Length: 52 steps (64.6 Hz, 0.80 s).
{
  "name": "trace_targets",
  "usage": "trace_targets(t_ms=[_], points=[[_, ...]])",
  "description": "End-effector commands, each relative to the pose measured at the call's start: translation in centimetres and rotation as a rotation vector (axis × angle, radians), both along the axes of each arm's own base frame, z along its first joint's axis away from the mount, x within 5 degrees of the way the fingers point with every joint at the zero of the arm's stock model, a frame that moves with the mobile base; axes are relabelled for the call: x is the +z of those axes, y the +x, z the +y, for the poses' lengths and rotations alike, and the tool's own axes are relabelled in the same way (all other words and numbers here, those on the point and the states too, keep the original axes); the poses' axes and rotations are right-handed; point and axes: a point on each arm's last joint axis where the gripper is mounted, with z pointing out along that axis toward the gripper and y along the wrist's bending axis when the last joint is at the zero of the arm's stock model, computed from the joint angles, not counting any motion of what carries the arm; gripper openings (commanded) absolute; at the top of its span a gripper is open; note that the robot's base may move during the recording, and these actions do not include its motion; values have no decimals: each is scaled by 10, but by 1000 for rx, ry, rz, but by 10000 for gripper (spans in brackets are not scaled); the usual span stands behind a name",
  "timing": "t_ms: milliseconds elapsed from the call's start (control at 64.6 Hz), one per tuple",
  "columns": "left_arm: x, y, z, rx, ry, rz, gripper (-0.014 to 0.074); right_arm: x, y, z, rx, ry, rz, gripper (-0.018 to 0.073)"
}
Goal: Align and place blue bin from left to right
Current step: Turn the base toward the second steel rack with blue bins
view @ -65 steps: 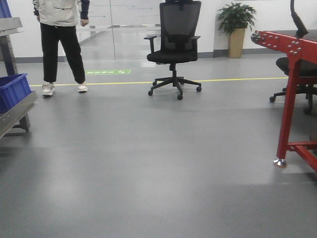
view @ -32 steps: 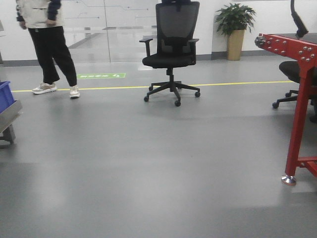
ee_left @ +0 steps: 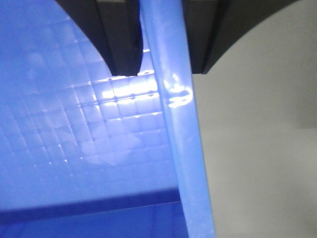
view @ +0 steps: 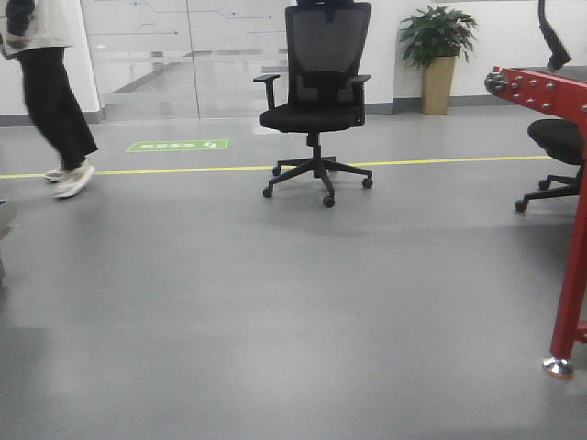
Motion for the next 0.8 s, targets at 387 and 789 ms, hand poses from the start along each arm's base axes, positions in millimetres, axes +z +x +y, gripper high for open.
trace_targets(t_ms=[387,789], points=[[17,-8,3,-7,11,-97,-16,24,-4,-6,-18,-16,-178,-78],[17,-8,3,-7,11,-97,-16,24,-4,-6,-18,-16,-178,-78]])
